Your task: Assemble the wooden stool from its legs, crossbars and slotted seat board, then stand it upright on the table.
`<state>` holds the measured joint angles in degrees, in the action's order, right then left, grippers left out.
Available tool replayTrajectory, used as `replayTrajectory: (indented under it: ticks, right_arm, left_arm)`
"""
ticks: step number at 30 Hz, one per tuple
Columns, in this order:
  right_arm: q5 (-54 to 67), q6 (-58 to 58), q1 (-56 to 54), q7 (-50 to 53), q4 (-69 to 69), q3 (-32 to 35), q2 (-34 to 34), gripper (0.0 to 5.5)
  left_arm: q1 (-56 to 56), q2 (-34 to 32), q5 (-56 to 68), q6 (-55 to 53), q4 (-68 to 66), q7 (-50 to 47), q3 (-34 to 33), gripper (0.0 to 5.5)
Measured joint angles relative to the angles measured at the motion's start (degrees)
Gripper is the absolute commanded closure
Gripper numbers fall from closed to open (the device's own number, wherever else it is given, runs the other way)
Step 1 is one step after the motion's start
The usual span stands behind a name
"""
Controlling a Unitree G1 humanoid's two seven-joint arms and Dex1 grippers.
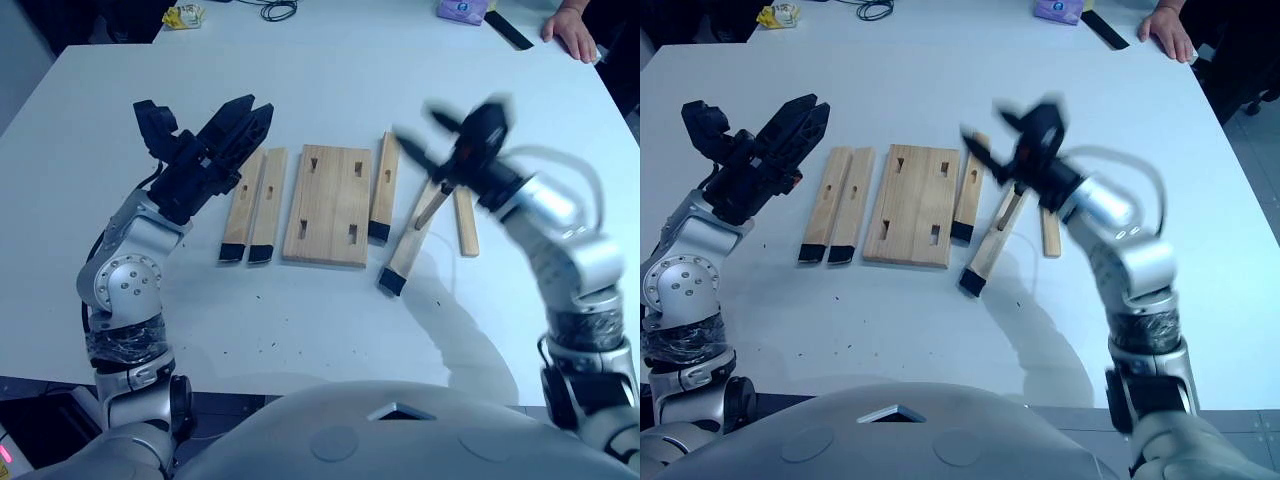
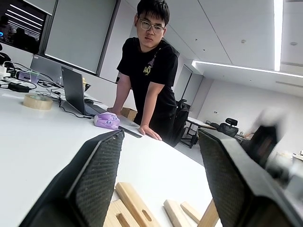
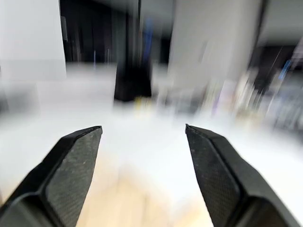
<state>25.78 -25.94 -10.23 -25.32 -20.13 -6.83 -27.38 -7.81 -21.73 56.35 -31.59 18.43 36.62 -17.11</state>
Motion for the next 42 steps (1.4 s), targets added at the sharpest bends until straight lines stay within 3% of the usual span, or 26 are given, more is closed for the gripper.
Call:
replayTrajectory:
  ticks: [4,11,15,18,23,29,34,37,42]
  right_arm:
    - [0.7,1.5,-0.6,-0.9,1.8,0.5,2.5,2.25]
    - [20.0,-3.0,-3.2,1.7,-5.5,12.3,8.6,2.25]
    - [35.6,-5.5,-8.0,1.5,-10.8,22.4,4.0,2.25]
    - [39.3,-7.1,-7.5,-2.7,-11.2,25.1,-0.9,2.25]
    - [28.3,-9.7,-1.6,-6.7,-4.5,22.8,-10.3,2.25]
    - [26.5,-11.4,7.3,-26.3,-2.5,25.1,-23.4,2.25]
    - [22.2,-10.9,13.8,-38.4,-0.9,24.4,-30.4,2.25]
    - [21.5,-11.3,19.3,-40.2,-7.2,21.7,-30.7,2.25]
    - [23.3,-14.5,18.8,-32.7,-18.2,15.2,-26.2,2.25]
  left_arm:
    - [-0.1,0.1,-0.1,0.0,-0.2,0.0,0.6,2.64]
    - [-0.8,0.1,-0.1,0.0,-0.3,-0.2,0.7,2.64]
    - [-0.8,0.2,1.2,-0.2,1.2,-1.5,0.5,2.64]
    - [-0.8,0.4,2.8,-0.3,3.5,-3.3,0.2,2.64]
    - [0.3,0.6,3.5,-0.3,6.0,-7.6,-1.5,2.64]
    - [9.4,2.4,4.7,1.3,10.6,-12.5,-5.8,2.64]
    - [14.9,4.6,4.7,3.6,14.3,-14.7,-6.2,2.64]
    - [15.9,4.7,4.7,4.1,15.0,-15.6,-6.1,2.64]
    - [15.7,4.7,4.7,5.3,14.3,-16.3,-5.9,2.64]
